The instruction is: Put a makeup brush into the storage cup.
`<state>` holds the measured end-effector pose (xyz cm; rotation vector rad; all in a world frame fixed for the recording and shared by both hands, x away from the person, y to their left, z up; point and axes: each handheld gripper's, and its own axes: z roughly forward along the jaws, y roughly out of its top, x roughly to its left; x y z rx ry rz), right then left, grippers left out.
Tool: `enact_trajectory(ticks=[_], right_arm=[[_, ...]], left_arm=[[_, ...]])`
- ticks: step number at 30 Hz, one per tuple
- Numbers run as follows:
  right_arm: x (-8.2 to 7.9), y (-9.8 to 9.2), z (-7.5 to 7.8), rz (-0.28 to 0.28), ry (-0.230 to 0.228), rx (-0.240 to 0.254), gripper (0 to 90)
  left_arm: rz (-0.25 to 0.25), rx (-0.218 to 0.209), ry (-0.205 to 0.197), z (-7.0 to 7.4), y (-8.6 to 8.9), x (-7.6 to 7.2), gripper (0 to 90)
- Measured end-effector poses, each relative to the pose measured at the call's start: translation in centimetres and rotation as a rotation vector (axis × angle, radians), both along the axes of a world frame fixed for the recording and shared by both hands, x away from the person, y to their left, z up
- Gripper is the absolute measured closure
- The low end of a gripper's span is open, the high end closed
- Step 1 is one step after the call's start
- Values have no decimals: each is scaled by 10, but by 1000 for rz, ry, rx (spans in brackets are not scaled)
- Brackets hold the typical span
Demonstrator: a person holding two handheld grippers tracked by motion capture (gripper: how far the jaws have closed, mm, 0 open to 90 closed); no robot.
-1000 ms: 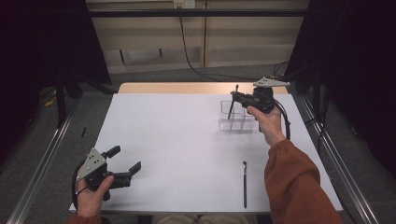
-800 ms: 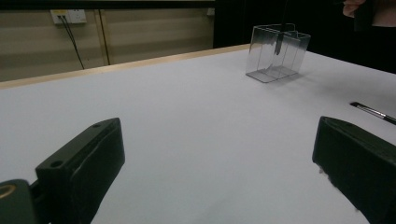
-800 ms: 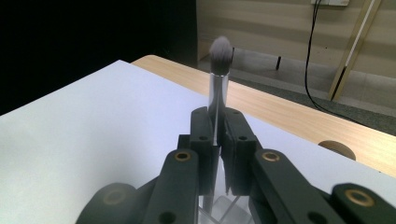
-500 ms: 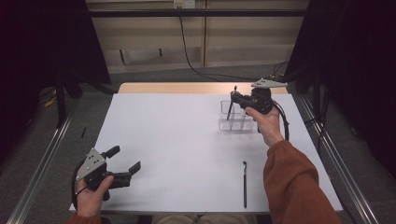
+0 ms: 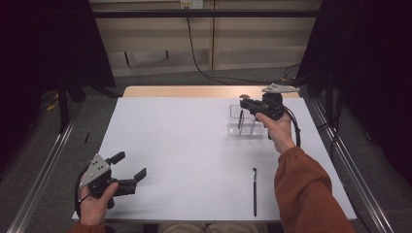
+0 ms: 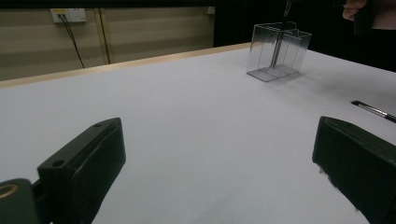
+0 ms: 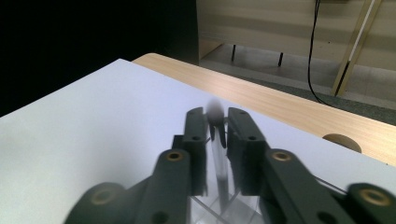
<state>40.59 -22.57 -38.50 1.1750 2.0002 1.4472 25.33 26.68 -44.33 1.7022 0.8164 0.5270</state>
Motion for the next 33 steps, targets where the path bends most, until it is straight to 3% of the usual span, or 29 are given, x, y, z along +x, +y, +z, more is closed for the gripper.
enact_trajectory(ticks=[3,9,25,33], right_arm=[[-1,-1,0,1,-3,5,735],[-3,-2,0,1,-11,10,587],[-8,7,0,-3,-42,-15,39],[-12,10,-3,12,-48,-11,14]], left_arm=[[2,-1,1,0,0,0,27],[-4,6,0,0,0,0,27],[-5,7,4,-1,-1,1,26],[-6,1,4,0,-1,0,26]])
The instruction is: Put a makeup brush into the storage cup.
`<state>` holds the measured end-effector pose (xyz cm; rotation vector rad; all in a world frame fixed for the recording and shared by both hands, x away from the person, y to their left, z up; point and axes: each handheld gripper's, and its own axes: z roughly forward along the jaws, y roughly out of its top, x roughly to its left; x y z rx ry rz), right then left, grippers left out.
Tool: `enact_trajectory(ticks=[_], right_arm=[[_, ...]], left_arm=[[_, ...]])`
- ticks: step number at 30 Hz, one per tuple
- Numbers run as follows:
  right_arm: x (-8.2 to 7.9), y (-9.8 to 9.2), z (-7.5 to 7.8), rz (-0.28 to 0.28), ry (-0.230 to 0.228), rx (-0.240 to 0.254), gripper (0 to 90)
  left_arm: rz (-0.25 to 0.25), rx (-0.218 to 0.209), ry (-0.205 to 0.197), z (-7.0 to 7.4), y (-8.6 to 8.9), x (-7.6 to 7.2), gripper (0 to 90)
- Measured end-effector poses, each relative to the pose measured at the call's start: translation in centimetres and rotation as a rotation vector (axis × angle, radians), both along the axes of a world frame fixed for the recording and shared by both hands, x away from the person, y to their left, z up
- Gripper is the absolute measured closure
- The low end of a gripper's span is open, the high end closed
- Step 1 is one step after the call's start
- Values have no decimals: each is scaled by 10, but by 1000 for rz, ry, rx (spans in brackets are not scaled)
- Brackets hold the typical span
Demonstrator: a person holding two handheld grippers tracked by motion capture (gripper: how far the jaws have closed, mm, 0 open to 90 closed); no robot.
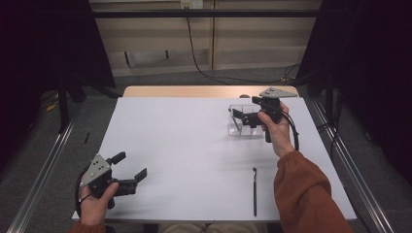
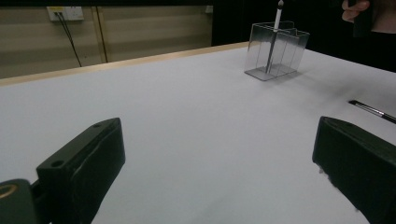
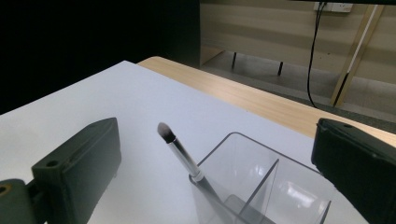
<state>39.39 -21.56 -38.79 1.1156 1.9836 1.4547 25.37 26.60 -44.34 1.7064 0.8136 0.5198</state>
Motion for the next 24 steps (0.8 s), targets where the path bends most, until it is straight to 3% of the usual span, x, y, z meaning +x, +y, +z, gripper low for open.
enact_trajectory(ticks=[24], right_arm=[[-30,-25,-5,-23,1,-10,20]], left_arm=[[1,-1,-4,1,1,-1,26]])
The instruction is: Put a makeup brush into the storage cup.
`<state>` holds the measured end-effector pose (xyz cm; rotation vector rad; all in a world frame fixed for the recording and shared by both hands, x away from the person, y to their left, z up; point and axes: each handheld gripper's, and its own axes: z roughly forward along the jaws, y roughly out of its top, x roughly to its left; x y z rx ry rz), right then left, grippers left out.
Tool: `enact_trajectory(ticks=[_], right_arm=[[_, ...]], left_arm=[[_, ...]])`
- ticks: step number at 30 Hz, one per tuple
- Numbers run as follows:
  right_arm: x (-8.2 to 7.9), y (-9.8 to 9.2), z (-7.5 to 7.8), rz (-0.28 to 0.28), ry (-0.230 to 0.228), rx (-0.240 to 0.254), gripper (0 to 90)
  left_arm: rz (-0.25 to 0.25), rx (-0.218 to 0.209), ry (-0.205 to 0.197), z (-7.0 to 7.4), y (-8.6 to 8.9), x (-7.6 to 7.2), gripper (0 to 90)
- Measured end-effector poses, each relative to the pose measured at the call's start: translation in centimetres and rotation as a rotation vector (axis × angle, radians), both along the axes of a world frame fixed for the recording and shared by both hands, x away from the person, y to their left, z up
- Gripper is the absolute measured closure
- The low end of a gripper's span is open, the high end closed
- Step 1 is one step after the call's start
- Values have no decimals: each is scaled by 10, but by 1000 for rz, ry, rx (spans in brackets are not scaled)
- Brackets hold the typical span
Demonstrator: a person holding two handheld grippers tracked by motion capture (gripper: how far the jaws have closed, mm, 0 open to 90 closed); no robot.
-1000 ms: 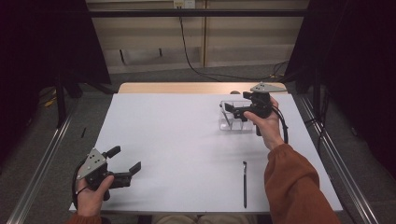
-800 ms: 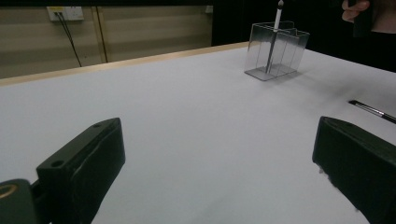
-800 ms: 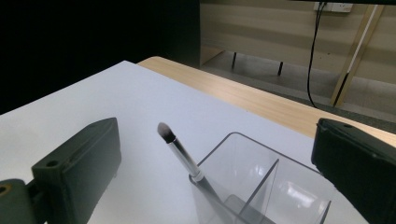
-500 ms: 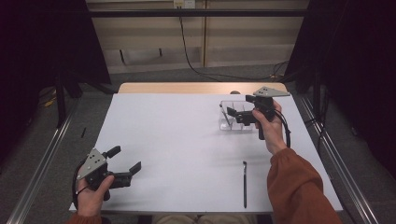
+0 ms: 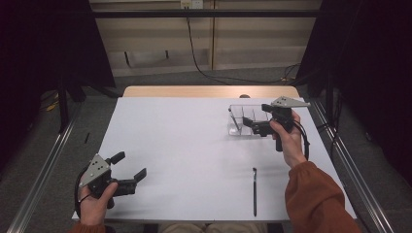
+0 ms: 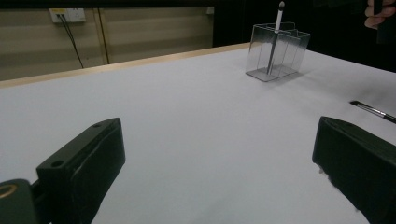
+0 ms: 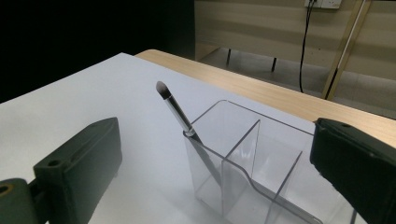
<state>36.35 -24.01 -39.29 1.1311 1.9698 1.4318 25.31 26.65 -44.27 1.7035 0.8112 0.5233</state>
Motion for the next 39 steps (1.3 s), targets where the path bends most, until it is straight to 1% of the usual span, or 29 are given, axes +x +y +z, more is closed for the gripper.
enact_trajectory(ticks=[3,5,7,9,11,12,14,15,17,19,23,25,27,30,36,37,39], right_arm=[[-3,-2,2,-11,-12,5,21],[-7,-4,6,-16,-21,-2,23],[-8,-5,6,-16,-24,-1,23],[-13,-8,7,-17,-28,-2,23],[-16,-11,6,-19,-21,-16,24],[-18,-13,5,-14,-9,-29,24],[-21,-16,2,-15,3,-31,24],[-23,-18,2,-15,7,-23,25],[-28,-22,1,-16,-2,-19,27],[-32,-24,1,-6,2,-15,23],[-42,-27,1,-13,6,-26,26],[-47,-28,2,-9,0,-25,24],[-52,-29,3,-13,-16,-21,27],[-58,-31,2,-10,-14,-30,26],[-70,-40,3,-33,-16,-22,26],[-72,-41,2,-42,-15,-28,26],[-76,-44,-2,-44,-14,-36,26]], left_arm=[[-2,1,1,0,-1,0,26],[-4,3,1,0,-1,0,26],[-3,1,0,0,-1,-1,26],[-1,3,0,0,0,-1,25],[-2,4,-1,0,0,-1,25],[-3,2,1,0,-1,-1,25],[-4,5,0,0,-1,0,25],[-4,5,0,0,0,0,25],[-2,4,1,0,0,0,25],[-3,5,1,0,0,0,25],[-2,5,0,0,-1,-1,25],[-2,5,0,0,-1,-1,25],[0,3,-1,0,-1,-1,25],[0,5,-1,0,0,-1,25],[2,3,-2,1,0,-1,25],[2,2,-2,0,0,-1,25],[2,4,-2,0,0,-2,25]])
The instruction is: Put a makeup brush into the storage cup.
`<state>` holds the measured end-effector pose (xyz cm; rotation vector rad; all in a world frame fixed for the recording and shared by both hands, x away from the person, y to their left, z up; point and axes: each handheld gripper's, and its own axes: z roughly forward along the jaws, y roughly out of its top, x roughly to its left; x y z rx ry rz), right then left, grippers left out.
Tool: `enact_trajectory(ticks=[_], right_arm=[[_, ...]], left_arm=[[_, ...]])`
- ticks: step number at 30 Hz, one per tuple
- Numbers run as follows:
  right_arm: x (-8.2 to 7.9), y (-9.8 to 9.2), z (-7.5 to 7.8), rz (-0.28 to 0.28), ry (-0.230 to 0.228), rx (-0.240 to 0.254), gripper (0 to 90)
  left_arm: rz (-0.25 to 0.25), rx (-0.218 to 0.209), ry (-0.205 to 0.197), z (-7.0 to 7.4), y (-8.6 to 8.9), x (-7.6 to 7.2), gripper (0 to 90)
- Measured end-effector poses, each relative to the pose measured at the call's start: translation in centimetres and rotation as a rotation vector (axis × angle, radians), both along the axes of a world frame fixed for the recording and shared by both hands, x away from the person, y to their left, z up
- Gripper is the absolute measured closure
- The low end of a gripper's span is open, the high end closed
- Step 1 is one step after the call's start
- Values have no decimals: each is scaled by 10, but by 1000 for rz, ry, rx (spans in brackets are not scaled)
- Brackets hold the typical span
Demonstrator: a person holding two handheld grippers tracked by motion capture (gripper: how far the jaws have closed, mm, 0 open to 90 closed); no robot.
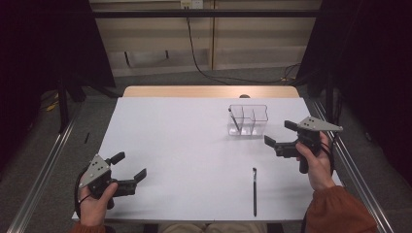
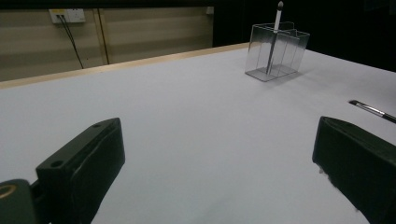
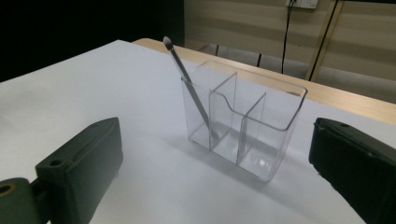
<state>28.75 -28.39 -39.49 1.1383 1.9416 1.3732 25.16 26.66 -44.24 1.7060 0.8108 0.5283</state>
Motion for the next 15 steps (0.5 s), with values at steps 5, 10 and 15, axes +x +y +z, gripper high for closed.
enact_trajectory(ticks=[5,10,15], right_arm=[[-10,-5,-9,-9,8,9,25],[-22,-7,-10,-26,-3,20,29],[-34,-7,-12,-33,-21,9,32]], left_arm=[[-2,2,3,0,0,0,25],[6,-6,0,0,1,-1,24],[11,-9,1,-1,3,-1,25]])
